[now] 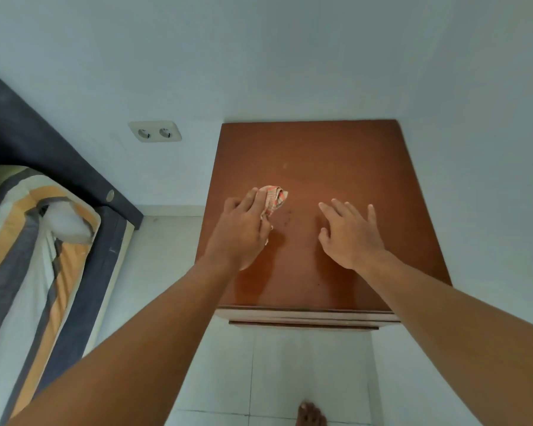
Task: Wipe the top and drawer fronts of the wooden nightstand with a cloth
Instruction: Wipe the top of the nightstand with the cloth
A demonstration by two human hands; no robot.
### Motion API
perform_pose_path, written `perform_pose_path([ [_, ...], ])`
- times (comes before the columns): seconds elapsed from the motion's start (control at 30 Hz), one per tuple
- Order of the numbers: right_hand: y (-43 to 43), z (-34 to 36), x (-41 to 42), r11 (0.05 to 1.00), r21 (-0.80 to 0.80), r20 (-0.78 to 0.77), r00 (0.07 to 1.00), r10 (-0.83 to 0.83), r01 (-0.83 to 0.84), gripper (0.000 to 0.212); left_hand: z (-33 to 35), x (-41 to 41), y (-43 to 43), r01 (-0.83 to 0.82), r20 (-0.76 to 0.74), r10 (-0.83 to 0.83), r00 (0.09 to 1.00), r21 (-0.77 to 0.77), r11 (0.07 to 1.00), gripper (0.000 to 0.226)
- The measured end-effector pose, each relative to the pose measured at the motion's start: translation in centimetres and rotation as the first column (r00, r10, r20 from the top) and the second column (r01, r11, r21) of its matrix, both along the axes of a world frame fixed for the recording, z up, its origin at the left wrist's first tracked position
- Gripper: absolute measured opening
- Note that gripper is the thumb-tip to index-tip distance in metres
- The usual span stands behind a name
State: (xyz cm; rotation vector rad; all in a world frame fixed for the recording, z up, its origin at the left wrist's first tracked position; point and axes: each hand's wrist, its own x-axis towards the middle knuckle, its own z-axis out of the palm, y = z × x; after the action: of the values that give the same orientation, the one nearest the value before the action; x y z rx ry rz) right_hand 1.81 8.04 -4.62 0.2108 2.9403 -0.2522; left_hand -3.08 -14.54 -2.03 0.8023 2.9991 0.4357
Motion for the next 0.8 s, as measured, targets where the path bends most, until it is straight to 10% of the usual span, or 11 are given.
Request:
perform_pose_path([
  [0.8, 8.1, -6.4, -10.3, 1.0, -0.003, -0.157, 0.987, -0.026, 0.026, 0.059, -7.4, -25.6, 17.4, -0.201, 0.223, 0.245, 0.944, -0.201, 0.959, 0.061],
])
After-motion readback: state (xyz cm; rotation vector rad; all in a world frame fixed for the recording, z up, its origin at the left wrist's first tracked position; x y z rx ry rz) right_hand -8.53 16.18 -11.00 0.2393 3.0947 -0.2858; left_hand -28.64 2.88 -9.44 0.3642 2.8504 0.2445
